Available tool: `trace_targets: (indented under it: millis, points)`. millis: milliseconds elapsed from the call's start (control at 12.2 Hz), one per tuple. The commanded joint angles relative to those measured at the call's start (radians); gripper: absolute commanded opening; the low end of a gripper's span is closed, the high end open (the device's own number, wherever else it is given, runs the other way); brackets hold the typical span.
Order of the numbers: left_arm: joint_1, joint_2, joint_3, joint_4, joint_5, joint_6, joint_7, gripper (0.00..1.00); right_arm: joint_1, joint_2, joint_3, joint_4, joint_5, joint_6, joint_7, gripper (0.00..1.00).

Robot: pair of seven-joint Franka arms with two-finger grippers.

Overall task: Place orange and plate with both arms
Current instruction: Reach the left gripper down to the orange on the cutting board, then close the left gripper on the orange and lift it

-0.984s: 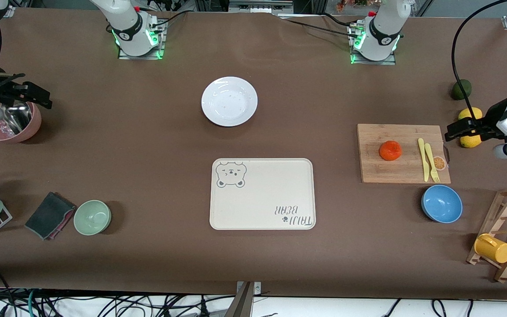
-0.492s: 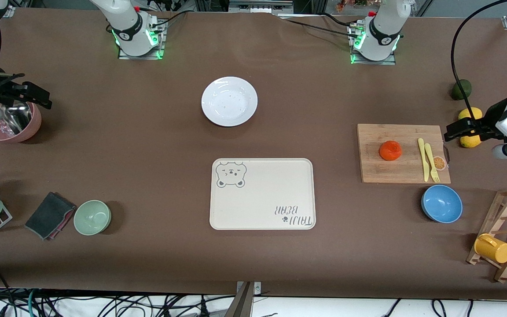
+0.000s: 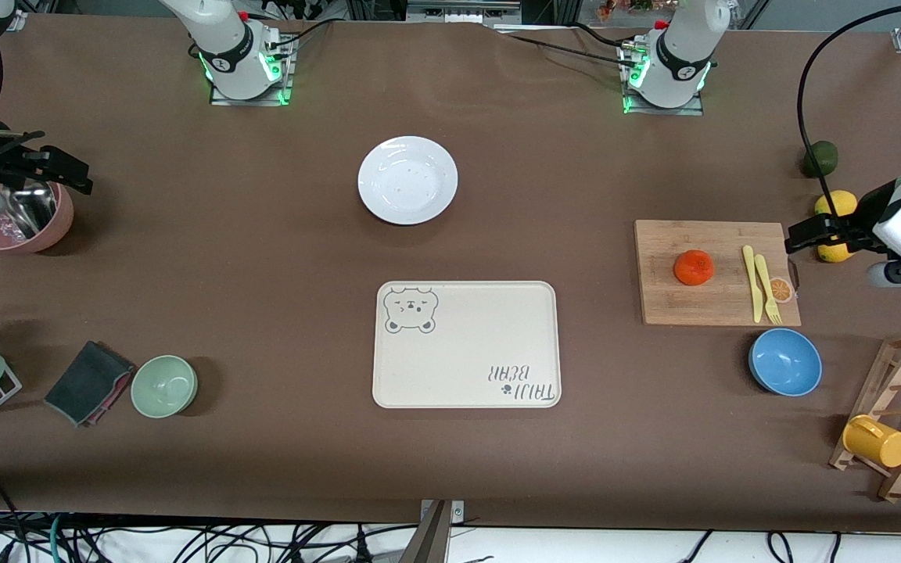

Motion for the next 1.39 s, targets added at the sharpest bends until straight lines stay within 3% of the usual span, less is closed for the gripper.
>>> trace_targets:
  millis: [0, 164, 492, 820, 1311]
  points:
    - [-0.025, 0.064, 0.0, -0.028, 0.004, 0.004, -0.004, 1.0, 0.002, 0.009, 0.002, 0.025, -0.006, -0.014, 0.003, 1.0]
    - [-0.044, 0.07, -0.007, -0.132, 0.055, 0.083, -0.005, 1.0, 0.003, 0.009, 0.002, 0.025, -0.006, -0.019, 0.003, 1.0]
    - [-0.041, 0.085, -0.008, -0.358, 0.044, 0.341, -0.034, 1.0, 0.002, 0.011, 0.002, 0.025, -0.005, -0.016, 0.003, 1.0]
    - [-0.047, 0.191, -0.01, -0.361, 0.018, 0.384, -0.108, 1.0, 0.002, 0.011, 0.002, 0.025, -0.005, -0.02, 0.003, 1.0]
    - [-0.044, 0.256, -0.014, -0.413, -0.008, 0.464, -0.113, 1.0, 0.002, 0.011, 0.002, 0.025, -0.005, -0.022, 0.003, 1.0]
